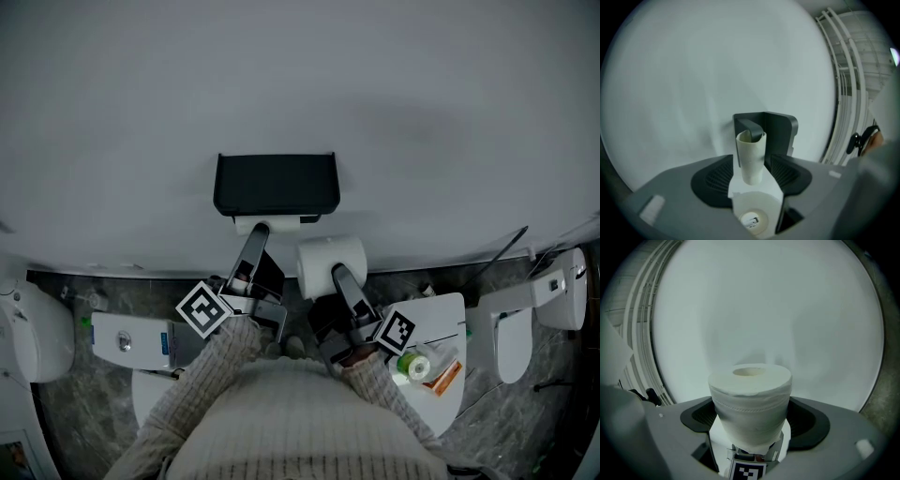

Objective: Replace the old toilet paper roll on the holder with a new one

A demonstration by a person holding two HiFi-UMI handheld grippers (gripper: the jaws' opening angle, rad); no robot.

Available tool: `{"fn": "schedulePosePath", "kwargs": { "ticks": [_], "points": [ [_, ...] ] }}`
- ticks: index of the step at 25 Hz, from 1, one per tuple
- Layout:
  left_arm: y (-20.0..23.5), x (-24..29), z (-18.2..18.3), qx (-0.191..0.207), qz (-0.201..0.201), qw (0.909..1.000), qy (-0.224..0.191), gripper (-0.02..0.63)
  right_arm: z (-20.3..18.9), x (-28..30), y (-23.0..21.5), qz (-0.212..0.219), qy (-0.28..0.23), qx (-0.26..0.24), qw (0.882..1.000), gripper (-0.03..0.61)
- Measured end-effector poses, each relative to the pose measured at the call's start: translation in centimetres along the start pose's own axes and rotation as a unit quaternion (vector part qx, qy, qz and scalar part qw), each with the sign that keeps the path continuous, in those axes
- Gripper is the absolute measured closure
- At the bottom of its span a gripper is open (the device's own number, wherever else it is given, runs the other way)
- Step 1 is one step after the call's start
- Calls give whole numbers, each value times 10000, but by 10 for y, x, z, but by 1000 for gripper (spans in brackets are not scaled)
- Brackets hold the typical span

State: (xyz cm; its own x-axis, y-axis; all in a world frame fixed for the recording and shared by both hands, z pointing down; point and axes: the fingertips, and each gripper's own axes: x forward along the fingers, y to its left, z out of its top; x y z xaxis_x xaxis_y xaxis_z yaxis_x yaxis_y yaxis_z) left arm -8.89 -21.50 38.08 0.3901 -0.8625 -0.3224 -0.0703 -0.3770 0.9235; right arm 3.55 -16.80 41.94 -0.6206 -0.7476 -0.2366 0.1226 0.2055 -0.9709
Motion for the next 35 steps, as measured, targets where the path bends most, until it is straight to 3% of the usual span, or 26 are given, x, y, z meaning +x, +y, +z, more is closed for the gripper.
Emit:
{"fn": "schedulePosePath", "kwargs": {
  "ticks": [11, 15, 23, 35],
  "points": [
    [0, 12, 12, -82, -150, 9998, -121, 374, 5, 9, -4, -28, -28, 34, 10000, 121],
    [-1, 13, 10, -194, -268, 9994, -103, 429, 5, 8, -5, -55, -30, 41, 10000, 121],
    [1, 13, 8, -176, -250, 9995, -78, 437, 13, 4, -5, -37, -130, 8, 9999, 121],
    [-1, 23, -5, -248, -298, 9991, 185, 439, 21, -3, -1, -10, -280, -61, 9996, 121]
  ]
}}
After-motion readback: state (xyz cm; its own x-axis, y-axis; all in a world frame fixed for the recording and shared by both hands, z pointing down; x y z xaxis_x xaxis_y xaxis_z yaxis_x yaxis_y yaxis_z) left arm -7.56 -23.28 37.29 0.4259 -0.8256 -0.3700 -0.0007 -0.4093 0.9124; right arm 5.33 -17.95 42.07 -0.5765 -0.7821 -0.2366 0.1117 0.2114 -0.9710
